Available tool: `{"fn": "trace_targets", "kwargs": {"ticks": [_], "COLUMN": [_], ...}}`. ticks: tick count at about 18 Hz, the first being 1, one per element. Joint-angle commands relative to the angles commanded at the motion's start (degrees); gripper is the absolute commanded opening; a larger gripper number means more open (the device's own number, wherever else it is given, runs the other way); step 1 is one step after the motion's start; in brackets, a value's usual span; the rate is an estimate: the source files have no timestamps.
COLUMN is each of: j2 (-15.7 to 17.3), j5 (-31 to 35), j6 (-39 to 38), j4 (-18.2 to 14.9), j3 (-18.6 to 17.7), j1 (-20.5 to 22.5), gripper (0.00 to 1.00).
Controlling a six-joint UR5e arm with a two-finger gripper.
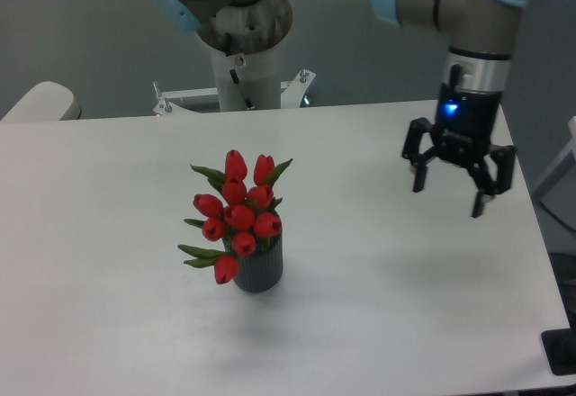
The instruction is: Insert the flowers into the vase
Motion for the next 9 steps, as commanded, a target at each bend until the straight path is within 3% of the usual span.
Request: {"fn": "trace_targets", "kwargs": {"ticks": [3,9], "j2": [-1.7,-3.3], "j5": [6.7,9.5], "j6": [4.5,11.6], "j4": [-3.4,-4.9], "j3": [4.7,7.4], "j1": [-2.1,-2.3], "gripper": [1.0,1.0]}}
